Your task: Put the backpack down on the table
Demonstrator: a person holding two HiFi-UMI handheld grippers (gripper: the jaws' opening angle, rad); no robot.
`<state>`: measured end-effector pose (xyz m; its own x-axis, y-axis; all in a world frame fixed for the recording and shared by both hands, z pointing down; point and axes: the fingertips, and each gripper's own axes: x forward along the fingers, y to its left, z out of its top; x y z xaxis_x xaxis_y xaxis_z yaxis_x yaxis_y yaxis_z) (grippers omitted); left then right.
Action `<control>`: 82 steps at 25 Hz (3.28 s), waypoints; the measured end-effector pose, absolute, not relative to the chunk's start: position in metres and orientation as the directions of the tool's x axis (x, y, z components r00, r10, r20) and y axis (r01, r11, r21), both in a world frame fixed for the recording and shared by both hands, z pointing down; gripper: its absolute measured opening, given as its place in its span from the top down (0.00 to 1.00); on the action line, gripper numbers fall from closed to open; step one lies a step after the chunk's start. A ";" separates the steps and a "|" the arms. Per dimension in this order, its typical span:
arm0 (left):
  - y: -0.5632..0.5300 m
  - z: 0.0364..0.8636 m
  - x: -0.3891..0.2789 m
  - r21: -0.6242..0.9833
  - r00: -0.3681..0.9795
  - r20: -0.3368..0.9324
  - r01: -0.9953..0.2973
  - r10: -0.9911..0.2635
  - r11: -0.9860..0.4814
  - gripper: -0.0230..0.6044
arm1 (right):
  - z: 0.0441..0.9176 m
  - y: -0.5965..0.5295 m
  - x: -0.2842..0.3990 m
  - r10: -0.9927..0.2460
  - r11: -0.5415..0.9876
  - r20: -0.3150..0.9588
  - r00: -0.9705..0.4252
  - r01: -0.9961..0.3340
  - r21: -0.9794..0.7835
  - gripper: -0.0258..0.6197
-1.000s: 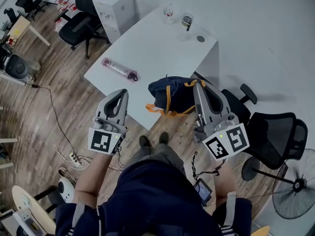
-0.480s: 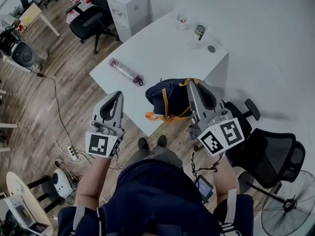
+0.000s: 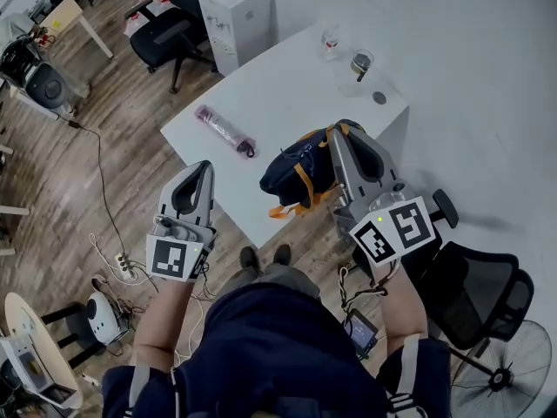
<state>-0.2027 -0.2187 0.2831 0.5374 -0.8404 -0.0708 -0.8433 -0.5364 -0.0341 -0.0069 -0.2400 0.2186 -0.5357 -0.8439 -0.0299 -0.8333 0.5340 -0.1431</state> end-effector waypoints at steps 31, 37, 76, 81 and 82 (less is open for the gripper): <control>-0.247 0.302 -0.207 -0.065 0.494 -0.007 -0.868 -0.870 -0.492 0.96 | 0.327 -0.318 0.034 -0.898 0.430 0.123 -0.423 -0.902 0.037 0.96; -0.253 0.307 -0.200 -0.073 0.501 0.006 -0.863 -0.866 -0.500 0.96 | 0.342 -0.335 0.035 -0.887 0.453 0.150 -0.438 -0.886 0.094 0.96; -0.304 0.345 -0.175 -0.066 0.506 0.060 -0.858 -0.861 -0.509 0.96 | 0.470 -0.485 0.028 -0.886 0.441 0.246 -0.392 -0.877 0.190 0.96; -0.312 0.353 -0.168 -0.060 0.513 0.072 -0.854 -0.855 -0.517 0.96 | 0.491 -0.497 0.028 -0.882 0.437 0.284 -0.376 -0.877 0.198 0.96; -0.313 0.352 -0.167 -0.053 0.514 0.068 -0.854 -0.855 -0.517 0.96 | 0.494 -0.500 0.028 -0.881 0.438 0.290 -0.375 -0.877 0.198 0.96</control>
<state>-0.1668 -0.3130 0.3517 0.5137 -0.8553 0.0681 -0.8542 -0.5172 -0.0529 0.0277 -0.4995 0.4945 -0.3747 -0.8806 0.2900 -0.8768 0.4382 0.1979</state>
